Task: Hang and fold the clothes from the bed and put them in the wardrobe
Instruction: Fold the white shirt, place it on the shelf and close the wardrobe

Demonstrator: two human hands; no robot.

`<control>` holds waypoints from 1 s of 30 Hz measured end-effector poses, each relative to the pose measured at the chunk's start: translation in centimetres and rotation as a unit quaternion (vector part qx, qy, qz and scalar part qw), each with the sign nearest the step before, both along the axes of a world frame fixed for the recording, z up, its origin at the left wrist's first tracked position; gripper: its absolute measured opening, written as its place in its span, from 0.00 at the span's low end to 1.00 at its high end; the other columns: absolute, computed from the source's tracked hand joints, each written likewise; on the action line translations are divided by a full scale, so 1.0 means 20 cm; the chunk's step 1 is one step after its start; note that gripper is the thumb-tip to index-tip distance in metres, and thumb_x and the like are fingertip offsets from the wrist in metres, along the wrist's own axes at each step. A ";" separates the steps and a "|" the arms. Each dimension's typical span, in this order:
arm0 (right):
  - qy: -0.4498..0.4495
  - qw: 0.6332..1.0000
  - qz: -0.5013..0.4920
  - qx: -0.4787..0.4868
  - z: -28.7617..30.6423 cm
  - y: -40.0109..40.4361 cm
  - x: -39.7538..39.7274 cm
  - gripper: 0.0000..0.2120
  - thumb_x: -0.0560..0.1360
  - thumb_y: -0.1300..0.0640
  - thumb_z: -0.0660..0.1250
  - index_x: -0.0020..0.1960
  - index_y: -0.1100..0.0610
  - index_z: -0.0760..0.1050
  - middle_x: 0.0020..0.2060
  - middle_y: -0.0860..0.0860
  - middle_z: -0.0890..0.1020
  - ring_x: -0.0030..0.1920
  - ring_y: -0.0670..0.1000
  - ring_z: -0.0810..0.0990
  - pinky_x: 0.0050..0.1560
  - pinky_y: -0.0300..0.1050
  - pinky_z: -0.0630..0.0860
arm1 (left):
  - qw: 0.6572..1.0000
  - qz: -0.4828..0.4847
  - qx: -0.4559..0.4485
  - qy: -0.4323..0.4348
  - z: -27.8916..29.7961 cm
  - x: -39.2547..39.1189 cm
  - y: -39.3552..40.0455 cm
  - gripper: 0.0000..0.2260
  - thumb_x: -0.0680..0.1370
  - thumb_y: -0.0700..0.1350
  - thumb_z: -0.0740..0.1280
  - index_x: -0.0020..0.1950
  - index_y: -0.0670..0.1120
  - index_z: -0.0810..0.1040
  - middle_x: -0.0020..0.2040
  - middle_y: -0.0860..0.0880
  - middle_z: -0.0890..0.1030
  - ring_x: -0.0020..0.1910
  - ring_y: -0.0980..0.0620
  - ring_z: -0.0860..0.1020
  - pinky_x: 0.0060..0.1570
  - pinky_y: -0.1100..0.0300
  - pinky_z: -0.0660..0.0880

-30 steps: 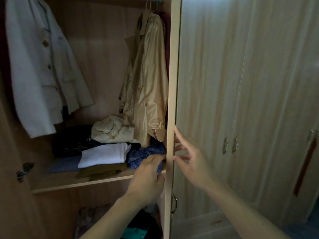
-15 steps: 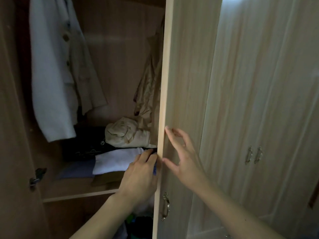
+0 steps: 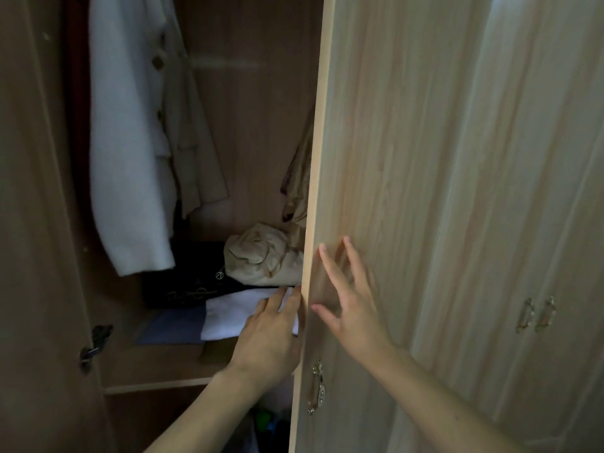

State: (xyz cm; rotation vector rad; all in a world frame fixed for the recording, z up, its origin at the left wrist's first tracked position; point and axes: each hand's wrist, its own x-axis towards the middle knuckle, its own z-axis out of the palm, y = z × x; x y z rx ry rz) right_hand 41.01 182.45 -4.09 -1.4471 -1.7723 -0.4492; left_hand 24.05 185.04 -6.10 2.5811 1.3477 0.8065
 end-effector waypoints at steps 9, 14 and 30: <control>-0.039 0.999 -0.002 0.026 -0.01 0.21 0.02 0.50 0.68 0.51 0.78 0.80 0.41 0.51 0.79 0.55 0.51 0.77 0.59 0.55 0.73 0.61 0.65 | 0.998 0.061 0.001 0.029 0.05 0.00 0.15 0.29 0.80 0.45 0.60 0.80 0.52 0.55 0.80 0.48 0.54 0.76 0.45 0.58 0.67 0.54 0.65; -0.114 0.993 -0.041 0.004 -0.02 0.32 0.05 0.52 0.68 0.50 0.77 0.80 0.43 0.47 0.80 0.55 0.47 0.78 0.60 0.53 0.71 0.62 0.65 | 0.994 0.101 -0.016 0.036 0.03 0.01 0.27 0.28 0.80 0.45 0.61 0.79 0.53 0.57 0.80 0.48 0.56 0.76 0.43 0.59 0.70 0.50 0.65; -0.167 0.984 -0.028 -0.049 -0.02 0.56 0.14 0.48 0.69 0.50 0.76 0.80 0.46 0.51 0.80 0.53 0.44 0.80 0.58 0.42 0.72 0.71 0.57 | 0.985 0.157 -0.051 0.054 -0.06 0.04 0.40 0.32 0.80 0.46 0.62 0.81 0.54 0.50 0.80 0.49 0.56 0.76 0.42 0.60 0.73 0.48 0.61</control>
